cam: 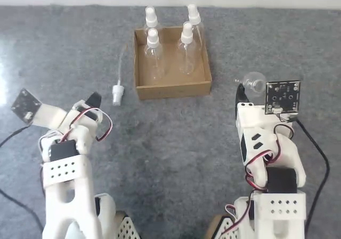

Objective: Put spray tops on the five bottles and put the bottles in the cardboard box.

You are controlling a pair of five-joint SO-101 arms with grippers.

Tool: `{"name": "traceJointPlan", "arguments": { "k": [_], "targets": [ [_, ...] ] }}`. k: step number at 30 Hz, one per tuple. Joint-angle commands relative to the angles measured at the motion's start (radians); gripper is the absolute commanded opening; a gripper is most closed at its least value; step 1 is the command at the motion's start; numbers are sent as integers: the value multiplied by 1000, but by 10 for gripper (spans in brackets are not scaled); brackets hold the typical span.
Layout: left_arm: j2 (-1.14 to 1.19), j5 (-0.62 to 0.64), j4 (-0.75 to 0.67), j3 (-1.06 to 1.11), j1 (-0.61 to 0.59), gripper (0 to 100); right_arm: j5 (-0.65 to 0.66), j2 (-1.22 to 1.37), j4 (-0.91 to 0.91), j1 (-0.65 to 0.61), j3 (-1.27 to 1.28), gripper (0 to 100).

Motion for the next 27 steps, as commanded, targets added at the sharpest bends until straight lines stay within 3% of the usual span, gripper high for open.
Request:
{"name": "traceJointPlan", "arguments": {
  "k": [1,5,10,19,23,27],
  "targets": [
    [-34,12,9,-62,-5,272,0,-19,-24,-5,-3,69],
    [-35,2,9,-71,-17,272,0,-19,-22,-5,-3,69],
    [-34,-212,115,-168,-63,272,0,-19,-21,-4,-3,69],
    [-23,-512,180,-272,103,272,0,-19,-19,-4,-3,69],
    [-12,-603,187,-309,117,243,0,-19,-18,-4,-3,70],
    [137,-663,287,-443,118,235,0,-19,-19,-4,-3,71]
  ]
}}
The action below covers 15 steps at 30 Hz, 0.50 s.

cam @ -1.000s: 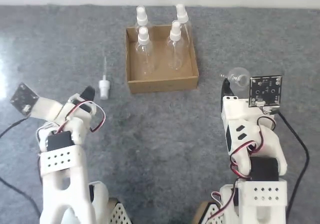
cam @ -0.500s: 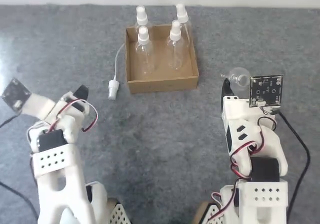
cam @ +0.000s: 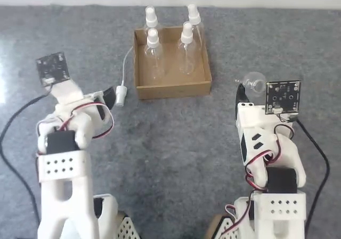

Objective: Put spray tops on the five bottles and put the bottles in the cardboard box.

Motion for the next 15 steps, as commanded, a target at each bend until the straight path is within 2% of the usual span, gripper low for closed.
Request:
{"name": "traceJointPlan", "arguments": {
  "k": [1,7,15],
  "targets": [
    [180,-83,118,-211,6,235,0,-19,-19,-4,-3,71],
    [523,-192,269,-504,6,235,0,-19,-21,-4,-3,71],
    [847,-255,338,-753,6,233,0,-19,-21,-4,-3,71]
  ]
}}
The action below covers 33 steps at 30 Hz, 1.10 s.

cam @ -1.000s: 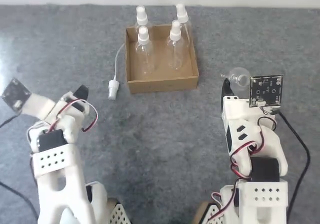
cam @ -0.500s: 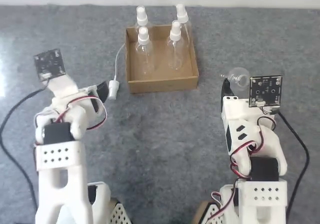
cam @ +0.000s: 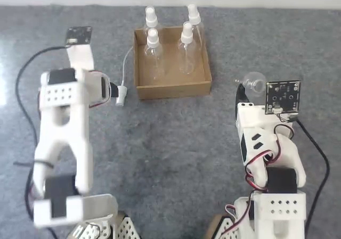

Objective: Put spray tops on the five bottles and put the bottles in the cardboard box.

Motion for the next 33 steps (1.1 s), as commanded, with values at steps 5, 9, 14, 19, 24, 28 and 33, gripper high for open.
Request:
{"name": "traceJointPlan", "arguments": {
  "k": [5,9,14,19,24,28,33],
  "targets": [
    [224,-25,15,-239,20,233,0,-19,-21,-4,-3,71],
    [302,-55,20,-298,58,232,0,-19,-21,-4,-3,72],
    [384,-52,12,-375,66,232,0,-19,-19,-4,-2,72],
    [494,-52,12,-463,66,232,0,-19,-25,-5,8,72],
    [624,-52,12,-561,69,232,0,-19,-25,-5,8,72],
    [723,-52,20,-639,66,228,0,-19,-25,-5,9,72],
    [787,-52,37,-685,68,102,0,-19,-25,-5,9,72]
  ]
}}
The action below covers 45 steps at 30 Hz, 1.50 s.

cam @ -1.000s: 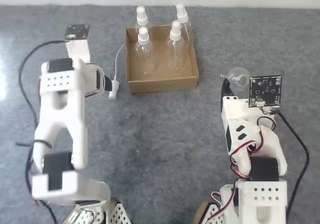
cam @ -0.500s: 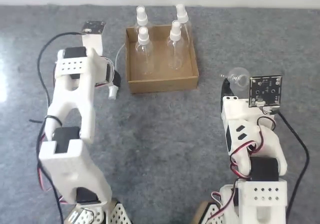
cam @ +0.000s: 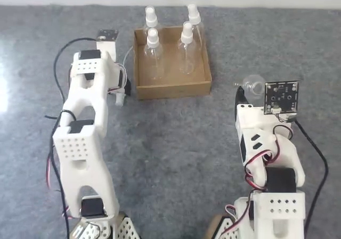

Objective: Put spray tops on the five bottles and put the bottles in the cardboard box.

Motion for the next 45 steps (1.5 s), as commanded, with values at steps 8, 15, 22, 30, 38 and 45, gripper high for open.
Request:
{"name": "traceJointPlan", "arguments": {
  "k": [8,15,22,30,38,45],
  "targets": [
    [-6,-8,193,-179,3,12,0,-19,-25,-4,-17,72],
    [0,201,439,-318,3,12,0,-19,-25,-4,-17,72],
    [2,388,453,-332,-2,12,0,-19,-25,-4,-17,72],
    [2,628,453,-309,-2,12,0,-19,-25,-4,-17,72],
    [-6,1066,454,-136,-2,12,0,-19,-25,-4,-17,72],
    [-8,1517,454,-50,2,12,0,-19,-25,-5,-17,72]
  ]
}}
